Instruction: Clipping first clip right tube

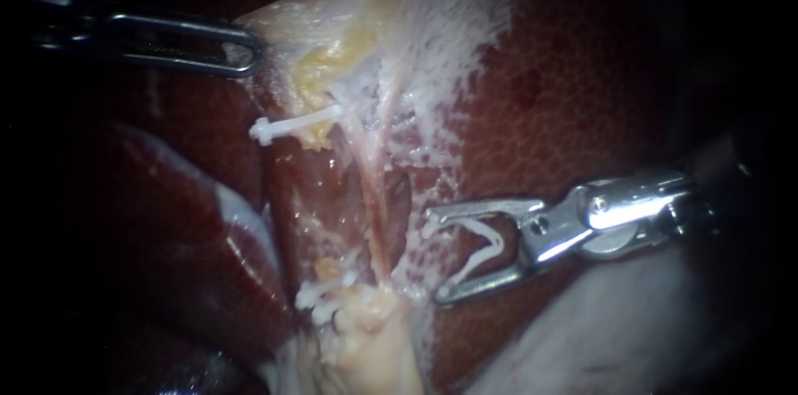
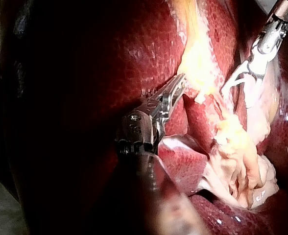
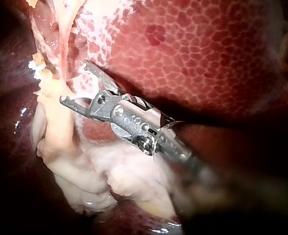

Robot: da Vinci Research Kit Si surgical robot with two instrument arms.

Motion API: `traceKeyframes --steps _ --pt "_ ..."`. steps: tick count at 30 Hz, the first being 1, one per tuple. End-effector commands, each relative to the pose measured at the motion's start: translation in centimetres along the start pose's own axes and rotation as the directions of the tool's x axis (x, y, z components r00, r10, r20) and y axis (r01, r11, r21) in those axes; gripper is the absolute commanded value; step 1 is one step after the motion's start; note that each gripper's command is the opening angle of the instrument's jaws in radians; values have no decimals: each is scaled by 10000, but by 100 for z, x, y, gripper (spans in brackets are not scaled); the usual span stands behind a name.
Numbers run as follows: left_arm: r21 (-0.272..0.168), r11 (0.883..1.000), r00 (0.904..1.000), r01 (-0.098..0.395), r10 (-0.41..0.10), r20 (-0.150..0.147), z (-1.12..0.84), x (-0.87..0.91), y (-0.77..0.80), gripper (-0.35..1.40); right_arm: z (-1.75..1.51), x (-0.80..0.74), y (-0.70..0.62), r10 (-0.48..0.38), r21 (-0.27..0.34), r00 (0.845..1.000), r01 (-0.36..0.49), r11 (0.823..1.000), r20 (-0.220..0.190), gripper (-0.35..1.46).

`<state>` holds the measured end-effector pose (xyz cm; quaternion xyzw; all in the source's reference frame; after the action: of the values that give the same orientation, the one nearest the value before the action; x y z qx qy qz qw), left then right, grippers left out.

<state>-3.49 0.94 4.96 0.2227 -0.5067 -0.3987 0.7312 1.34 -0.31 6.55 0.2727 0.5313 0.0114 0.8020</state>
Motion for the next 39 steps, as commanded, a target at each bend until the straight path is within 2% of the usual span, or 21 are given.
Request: traceKeyframes --steps 1,15,21,28,39 --pt "2 10000 10000 -2 2 4 0 0 0 -27 2 1 1 -20 27 10000 20 10000 2 60" --pt "-1 10000 10000 62 -62 2 -1 0 -1 -27 28 12 16 22 182 10000 -22 9998 10 60" --pt "0 10000 10000 66 -66 1 -1 -1 -2 -27 39 19 19 177 335 9997 -171 9993 -190 60" --pt "1 10000 10000 67 -67 1 -2 -1 -2 -27 47 27 14 424 577 9970 -386 9976 -649 60" --pt "5 10000 10000 68 -68 -1 -3 -1 -2 -27 40 46 -2 1240 1460 9837 -1047 9837 -1304 58"
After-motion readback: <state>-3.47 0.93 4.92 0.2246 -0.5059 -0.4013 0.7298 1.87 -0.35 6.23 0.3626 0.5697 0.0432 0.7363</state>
